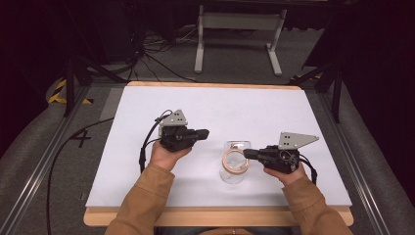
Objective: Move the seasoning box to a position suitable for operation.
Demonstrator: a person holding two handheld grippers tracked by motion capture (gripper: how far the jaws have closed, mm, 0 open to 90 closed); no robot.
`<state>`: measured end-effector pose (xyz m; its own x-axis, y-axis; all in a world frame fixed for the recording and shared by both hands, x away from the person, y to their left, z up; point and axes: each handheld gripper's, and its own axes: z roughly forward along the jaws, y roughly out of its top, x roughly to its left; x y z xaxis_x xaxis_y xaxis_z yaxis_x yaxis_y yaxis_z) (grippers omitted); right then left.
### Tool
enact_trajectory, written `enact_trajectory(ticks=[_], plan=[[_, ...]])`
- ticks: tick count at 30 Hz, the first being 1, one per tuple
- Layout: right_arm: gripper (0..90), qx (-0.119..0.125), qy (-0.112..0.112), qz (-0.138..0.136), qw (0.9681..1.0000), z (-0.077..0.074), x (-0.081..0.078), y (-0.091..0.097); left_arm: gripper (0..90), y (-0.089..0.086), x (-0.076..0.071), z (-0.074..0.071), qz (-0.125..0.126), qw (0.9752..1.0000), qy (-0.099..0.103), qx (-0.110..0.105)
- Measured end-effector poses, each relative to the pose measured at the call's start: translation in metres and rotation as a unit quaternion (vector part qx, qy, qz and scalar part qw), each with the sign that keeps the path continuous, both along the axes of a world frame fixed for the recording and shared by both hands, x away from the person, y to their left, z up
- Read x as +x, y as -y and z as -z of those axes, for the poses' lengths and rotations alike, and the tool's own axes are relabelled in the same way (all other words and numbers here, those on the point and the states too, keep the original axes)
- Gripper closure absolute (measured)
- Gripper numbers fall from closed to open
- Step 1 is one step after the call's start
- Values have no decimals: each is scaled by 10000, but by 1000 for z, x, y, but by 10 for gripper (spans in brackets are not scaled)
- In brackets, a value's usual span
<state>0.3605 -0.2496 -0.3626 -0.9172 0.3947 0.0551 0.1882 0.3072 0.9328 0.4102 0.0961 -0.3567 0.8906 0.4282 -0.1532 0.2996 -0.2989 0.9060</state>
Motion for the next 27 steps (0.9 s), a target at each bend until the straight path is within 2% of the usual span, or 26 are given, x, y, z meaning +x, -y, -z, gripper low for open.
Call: enact_trajectory(ticks=[6, 10, 15, 18, 21, 27], plan=[[896, 20, 29, 62, 10000, -1, 7, 1, 864, -7, -2, 3, -112, 9999, -55, -27], [896, 55, 14, 173, 9998, 1, 13, 2, 864, -10, -4, 5, -145, 9999, -67, 40], [896, 127, -40, 313, 9994, 3, 19, 3, 859, -13, -5, 6, -168, 9998, -123, 22], [896, 64, 39, 513, 9987, 5, 23, 5, 858, -14, -4, 7, -168, 9998, -147, -2], [897, 189, -66, 640, 9977, 7, 26, 11, 858, -14, -3, 8, -162, 9998, -125, 11], [897, 235, -22, 607, 9979, 4, 24, 14, 859, -14, -4, 7, -156, 9997, -166, 0]])
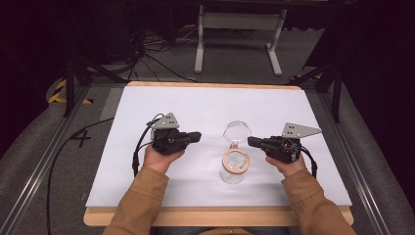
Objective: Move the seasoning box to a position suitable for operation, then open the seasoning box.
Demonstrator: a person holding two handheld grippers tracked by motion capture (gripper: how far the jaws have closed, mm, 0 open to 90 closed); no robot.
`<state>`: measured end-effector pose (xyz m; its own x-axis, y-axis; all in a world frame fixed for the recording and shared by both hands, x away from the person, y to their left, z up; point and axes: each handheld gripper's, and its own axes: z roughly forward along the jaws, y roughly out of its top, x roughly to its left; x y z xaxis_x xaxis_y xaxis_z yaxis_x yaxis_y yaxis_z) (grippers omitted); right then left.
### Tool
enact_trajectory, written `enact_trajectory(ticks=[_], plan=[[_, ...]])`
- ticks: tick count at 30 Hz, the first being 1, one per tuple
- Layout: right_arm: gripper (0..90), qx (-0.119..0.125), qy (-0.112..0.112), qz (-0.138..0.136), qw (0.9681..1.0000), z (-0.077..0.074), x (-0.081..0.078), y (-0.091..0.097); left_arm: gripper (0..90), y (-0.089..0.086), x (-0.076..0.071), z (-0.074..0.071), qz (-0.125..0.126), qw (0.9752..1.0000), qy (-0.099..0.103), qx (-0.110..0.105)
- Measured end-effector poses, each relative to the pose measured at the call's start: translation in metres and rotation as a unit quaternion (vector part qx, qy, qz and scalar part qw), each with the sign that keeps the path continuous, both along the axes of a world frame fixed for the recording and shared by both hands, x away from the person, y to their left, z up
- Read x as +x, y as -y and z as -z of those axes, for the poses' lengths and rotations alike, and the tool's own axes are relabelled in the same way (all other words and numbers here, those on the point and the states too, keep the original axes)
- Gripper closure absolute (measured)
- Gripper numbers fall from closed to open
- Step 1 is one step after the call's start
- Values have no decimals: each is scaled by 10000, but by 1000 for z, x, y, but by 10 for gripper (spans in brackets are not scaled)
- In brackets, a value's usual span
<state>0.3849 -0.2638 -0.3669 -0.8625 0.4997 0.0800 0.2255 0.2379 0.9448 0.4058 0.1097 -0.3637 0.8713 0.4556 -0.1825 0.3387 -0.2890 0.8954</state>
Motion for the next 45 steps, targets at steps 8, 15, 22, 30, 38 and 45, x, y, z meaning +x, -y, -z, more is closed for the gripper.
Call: enact_trajectory(ticks=[8, 15, 22, 30, 38, 45], plan=[[896, -95, 169, -97, 9998, -6, -6, 2, 856, -1, 1, 0, 21, 10000, 17, -45], [895, -118, 319, 111, 9994, -17, -8, 19, 850, -6, 2, -1, -36, 10000, 40, -39], [895, -47, 306, 534, 9981, -27, -6, 46, 844, -15, 2, -2, -205, 9997, 69, 122], [891, 13, -31, 1082, 9941, -28, 1, 78, 832, -28, 5, 2, -549, 9975, 107, 422], [847, -241, -125, 1516, 9881, -23, 6, 100, 820, -36, 11, 14, -796, 9954, -108, 522], [802, -656, -405, 2067, 9754, -7, 16, 115, 804, -42, 17, 24, -1016, 9926, -215, 632]])
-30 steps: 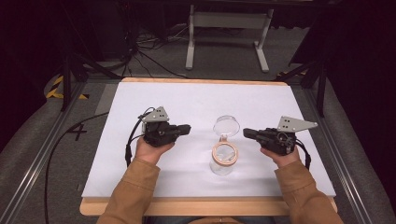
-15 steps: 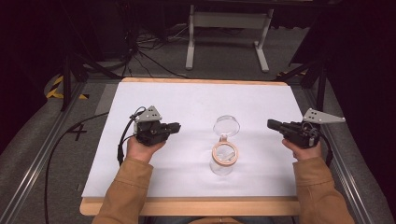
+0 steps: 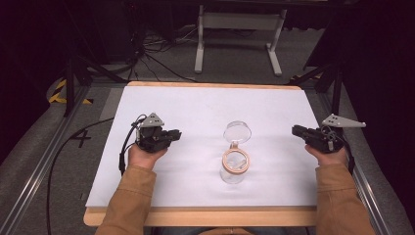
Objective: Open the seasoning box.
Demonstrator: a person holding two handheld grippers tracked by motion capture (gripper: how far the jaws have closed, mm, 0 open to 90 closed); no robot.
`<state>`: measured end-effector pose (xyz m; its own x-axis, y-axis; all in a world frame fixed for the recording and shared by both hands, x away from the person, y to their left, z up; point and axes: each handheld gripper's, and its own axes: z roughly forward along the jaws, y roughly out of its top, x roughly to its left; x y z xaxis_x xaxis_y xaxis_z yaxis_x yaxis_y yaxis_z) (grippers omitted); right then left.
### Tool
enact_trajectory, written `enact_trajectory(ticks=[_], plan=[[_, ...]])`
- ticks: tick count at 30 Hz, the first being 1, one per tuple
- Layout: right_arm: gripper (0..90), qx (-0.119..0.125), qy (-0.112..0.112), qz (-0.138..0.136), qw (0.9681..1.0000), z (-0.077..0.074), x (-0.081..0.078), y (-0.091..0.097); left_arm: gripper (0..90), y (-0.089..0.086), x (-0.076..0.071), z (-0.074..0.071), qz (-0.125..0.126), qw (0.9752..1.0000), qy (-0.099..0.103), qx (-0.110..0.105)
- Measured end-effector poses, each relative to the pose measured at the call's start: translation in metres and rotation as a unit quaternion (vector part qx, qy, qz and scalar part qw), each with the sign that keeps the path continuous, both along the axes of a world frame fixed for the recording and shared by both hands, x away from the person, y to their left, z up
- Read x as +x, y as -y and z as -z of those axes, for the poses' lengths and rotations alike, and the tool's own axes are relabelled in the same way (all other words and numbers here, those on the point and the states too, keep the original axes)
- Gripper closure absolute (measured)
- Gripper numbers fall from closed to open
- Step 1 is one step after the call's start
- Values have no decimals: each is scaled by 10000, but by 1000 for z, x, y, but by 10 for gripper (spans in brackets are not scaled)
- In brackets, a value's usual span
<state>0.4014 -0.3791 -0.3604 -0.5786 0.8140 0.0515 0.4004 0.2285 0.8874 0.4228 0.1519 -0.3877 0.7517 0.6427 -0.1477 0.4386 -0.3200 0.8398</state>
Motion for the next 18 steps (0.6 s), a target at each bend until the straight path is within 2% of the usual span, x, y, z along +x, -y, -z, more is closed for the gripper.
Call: enact_trajectory(ticks=[5, 10, 11, 13, 15, 16, 18], plan=[[783, -290, -241, 174, 9991, 13, 7, 1, 796, -4, 4, 8, -97, 9998, -160, 49], [770, -437, -476, 231, 9976, 26, 14, 1, 789, -5, 8, 17, -232, 9993, -256, 143], [766, -458, -536, 242, 9972, 29, 15, 1, 788, -5, 8, 17, -232, 9993, -256, 143], [758, -497, -634, 260, 9964, 35, 18, 0, 785, -4, 10, 24, -235, 9988, -312, 282], [751, -526, -730, 259, 9956, 40, 20, -2, 784, -2, 11, 28, -238, 9981, -427, 362], [751, -526, -730, 259, 9956, 40, 20, -2, 782, -2, 11, 28, -238, 9981, -427, 362], [750, -631, -864, 234, 9940, 47, 22, -4, 779, -1, 12, 32, -235, 9979, -468, 373]])
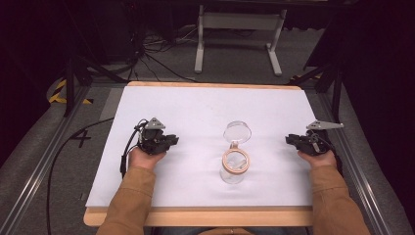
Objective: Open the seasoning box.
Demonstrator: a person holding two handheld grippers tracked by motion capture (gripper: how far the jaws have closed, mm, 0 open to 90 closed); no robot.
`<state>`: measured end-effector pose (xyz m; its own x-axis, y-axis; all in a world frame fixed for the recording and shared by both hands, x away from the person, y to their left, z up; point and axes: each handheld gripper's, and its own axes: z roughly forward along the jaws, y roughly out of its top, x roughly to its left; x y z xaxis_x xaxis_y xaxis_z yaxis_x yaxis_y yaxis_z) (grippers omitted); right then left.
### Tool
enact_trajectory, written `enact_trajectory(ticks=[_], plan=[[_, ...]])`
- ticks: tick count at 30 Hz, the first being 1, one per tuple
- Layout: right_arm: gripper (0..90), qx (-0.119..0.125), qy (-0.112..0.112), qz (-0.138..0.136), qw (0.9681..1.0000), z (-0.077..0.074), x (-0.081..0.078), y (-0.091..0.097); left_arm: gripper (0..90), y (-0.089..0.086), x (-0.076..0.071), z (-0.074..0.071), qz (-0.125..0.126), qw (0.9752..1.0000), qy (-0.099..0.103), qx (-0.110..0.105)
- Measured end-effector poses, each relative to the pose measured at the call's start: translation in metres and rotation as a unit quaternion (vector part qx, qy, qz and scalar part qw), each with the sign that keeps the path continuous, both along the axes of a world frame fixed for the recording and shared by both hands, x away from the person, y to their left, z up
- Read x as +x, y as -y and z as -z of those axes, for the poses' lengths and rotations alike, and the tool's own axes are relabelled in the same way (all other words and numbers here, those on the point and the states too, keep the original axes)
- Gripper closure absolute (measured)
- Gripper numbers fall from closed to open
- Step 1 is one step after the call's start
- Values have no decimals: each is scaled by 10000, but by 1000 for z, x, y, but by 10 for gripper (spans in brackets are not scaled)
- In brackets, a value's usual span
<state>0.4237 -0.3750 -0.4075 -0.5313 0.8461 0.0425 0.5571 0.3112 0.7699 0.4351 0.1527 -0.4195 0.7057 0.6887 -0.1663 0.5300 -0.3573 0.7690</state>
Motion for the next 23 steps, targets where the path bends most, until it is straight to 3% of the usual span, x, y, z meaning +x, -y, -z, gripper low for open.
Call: enact_trajectory(ticks=[6, 11, 18, 23], plan=[[745, -84, -179, -37, 9998, 9, 3, -3, 776, 3, 2, 7, 37, 9998, -89, 191], [738, -146, -314, -100, 9993, 18, 3, -7, 770, 5, 2, 8, 32, 9997, -98, 199], [729, -213, -383, -173, 9989, 24, 3, -11, 763, 6, 3, 9, 67, 9996, -105, 235], [723, -92, -299, -180, 9993, 20, 2, -9, 754, 5, 3, 8, 59, 9998, -108, 128]])
